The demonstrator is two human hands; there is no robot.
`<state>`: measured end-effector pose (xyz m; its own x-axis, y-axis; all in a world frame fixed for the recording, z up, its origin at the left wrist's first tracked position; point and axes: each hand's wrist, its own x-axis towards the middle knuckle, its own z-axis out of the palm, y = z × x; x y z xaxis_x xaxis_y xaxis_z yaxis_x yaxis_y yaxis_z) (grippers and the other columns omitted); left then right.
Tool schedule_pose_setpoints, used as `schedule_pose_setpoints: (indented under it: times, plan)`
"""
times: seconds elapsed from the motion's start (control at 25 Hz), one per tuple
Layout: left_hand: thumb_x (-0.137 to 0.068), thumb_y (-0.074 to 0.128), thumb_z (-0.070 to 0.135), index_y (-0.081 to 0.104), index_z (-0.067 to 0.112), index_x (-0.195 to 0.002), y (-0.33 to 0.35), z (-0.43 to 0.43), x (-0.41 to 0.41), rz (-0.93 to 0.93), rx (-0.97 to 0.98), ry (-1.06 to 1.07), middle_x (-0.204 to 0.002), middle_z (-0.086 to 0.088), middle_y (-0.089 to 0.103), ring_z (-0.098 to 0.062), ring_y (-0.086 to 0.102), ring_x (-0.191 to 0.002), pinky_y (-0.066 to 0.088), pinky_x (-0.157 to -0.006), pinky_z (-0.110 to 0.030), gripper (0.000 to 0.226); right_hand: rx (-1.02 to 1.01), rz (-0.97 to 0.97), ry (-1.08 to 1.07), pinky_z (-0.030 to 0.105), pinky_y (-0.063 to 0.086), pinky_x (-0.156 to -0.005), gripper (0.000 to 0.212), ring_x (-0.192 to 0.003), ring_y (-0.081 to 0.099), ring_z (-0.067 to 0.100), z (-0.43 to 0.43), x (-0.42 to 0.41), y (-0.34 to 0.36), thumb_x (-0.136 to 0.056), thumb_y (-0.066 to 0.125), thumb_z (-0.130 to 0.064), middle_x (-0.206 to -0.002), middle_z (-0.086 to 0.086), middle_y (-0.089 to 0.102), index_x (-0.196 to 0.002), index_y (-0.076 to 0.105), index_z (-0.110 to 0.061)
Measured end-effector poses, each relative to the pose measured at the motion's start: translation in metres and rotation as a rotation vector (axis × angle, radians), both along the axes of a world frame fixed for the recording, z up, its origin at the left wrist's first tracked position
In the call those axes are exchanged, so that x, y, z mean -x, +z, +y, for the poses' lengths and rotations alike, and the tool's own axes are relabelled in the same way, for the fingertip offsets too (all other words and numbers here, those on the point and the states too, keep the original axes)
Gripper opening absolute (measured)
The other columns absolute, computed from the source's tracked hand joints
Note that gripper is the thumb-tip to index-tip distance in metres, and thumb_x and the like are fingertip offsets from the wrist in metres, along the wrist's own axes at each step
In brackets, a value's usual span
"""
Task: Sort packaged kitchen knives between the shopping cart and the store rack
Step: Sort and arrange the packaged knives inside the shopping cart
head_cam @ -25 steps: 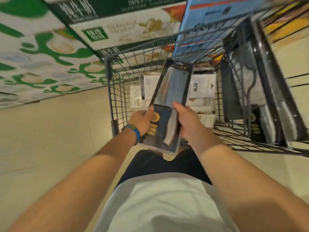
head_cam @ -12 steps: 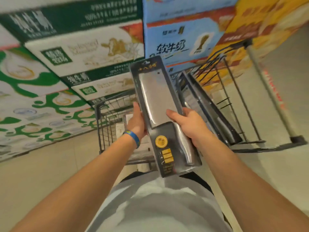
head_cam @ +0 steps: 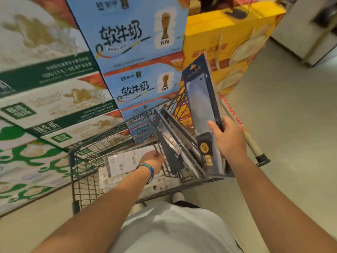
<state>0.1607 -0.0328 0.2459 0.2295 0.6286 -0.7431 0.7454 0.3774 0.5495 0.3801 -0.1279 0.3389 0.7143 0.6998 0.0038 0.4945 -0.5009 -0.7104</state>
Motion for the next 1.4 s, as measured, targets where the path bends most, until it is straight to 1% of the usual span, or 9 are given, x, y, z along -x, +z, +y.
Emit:
schedule_pose_setpoints:
  times: [0.08,0.24,0.4,0.76,0.92,1.08,1.2,1.28,1.4]
  plan:
    - [-0.104,0.047,0.029,0.062,0.013,-0.100,0.001,-0.002,-0.002,-0.019,0.065,0.089,-0.085,-0.001,0.075,-0.023,0.067,-0.073,0.052,-0.062,-0.029,0.022,-0.026,-0.052,-0.025,0.033,0.033,-0.054,0.023,-0.069,0.056,0.020,0.007,-0.013,-0.010,-0.100,0.060,-0.044,-0.072,-0.012,0.057,-0.089,0.058,-0.024]
    - [-0.104,0.048,0.030,0.062,0.017,-0.092,0.006,0.000,-0.001,0.010,0.106,0.115,-0.070,0.005,0.075,-0.009,0.066,-0.057,0.048,-0.050,-0.021,0.023,-0.057,-0.069,-0.002,0.031,0.037,-0.055,0.015,-0.069,0.056,0.018,0.031,-0.025,-0.040,-0.102,0.056,-0.041,-0.075,-0.014,0.057,-0.100,0.056,-0.027]
    - [-0.103,0.050,0.031,0.064,0.015,-0.095,0.003,-0.002,0.002,-0.015,0.155,0.192,-0.072,0.003,0.076,-0.008,0.067,-0.057,0.052,-0.050,-0.021,0.022,0.345,-0.019,0.076,0.045,0.055,-0.072,0.023,-0.086,0.066,0.034,0.050,-0.021,-0.083,-0.106,0.049,-0.042,-0.092,0.008,0.068,-0.114,0.052,-0.021]
    - [-0.101,0.051,0.033,0.064,0.016,-0.094,0.001,-0.011,0.002,-0.011,0.156,0.268,-0.072,-0.001,0.076,-0.010,0.066,-0.052,0.052,-0.047,-0.021,0.022,0.719,0.141,0.387,0.035,0.048,-0.076,0.032,-0.107,0.066,0.035,0.034,-0.010,-0.149,-0.109,0.044,-0.024,-0.120,0.018,0.067,-0.131,0.053,-0.003]
    - [-0.100,0.048,0.045,0.066,0.022,-0.090,-0.005,-0.016,0.006,0.017,0.086,0.189,-0.072,0.008,0.075,-0.007,0.068,-0.056,0.052,-0.054,-0.022,0.030,0.546,0.148,0.252,0.042,0.054,-0.085,0.034,-0.109,0.066,0.036,0.025,0.001,-0.143,-0.108,0.046,-0.025,-0.121,0.017,0.067,-0.135,0.052,-0.004]
    - [-0.095,0.024,0.071,0.074,0.020,-0.085,-0.024,-0.031,0.029,0.000,0.185,0.213,-0.078,0.004,0.077,-0.011,0.069,-0.056,0.051,-0.055,-0.022,0.072,0.281,0.061,0.301,0.040,0.049,-0.100,0.039,-0.126,0.057,0.025,0.025,0.030,-0.116,-0.107,0.047,-0.033,-0.141,0.006,0.057,-0.142,0.051,-0.017]
    - [-0.098,0.026,0.066,0.073,0.012,-0.094,-0.046,-0.031,0.070,0.045,0.315,0.260,-0.079,-0.003,0.077,-0.017,0.065,-0.057,0.059,-0.065,-0.032,0.071,0.092,0.169,0.367,0.021,0.050,-0.073,0.018,-0.090,0.063,0.003,0.036,0.065,-0.083,-0.106,0.046,-0.043,-0.104,-0.011,0.066,-0.113,0.058,-0.033]
    - [-0.100,0.037,0.057,0.071,0.011,-0.094,-0.057,-0.022,0.105,0.116,0.317,0.238,-0.075,-0.001,0.075,-0.018,0.063,-0.058,0.058,-0.077,-0.037,0.058,-0.009,0.250,0.442,0.011,0.044,-0.057,0.016,-0.077,0.061,-0.005,0.040,0.099,-0.062,-0.106,0.047,-0.042,-0.086,-0.017,0.062,-0.112,0.059,-0.033]
    - [-0.100,0.041,0.052,0.070,0.015,-0.092,-0.068,-0.005,0.150,0.174,0.275,0.231,-0.073,0.002,0.075,-0.016,0.065,-0.061,0.057,-0.071,-0.033,0.048,-0.102,0.249,0.542,0.008,0.043,-0.058,0.023,-0.073,0.060,-0.009,0.045,0.155,-0.046,-0.104,0.048,-0.035,-0.074,-0.020,0.058,-0.112,0.066,-0.023]
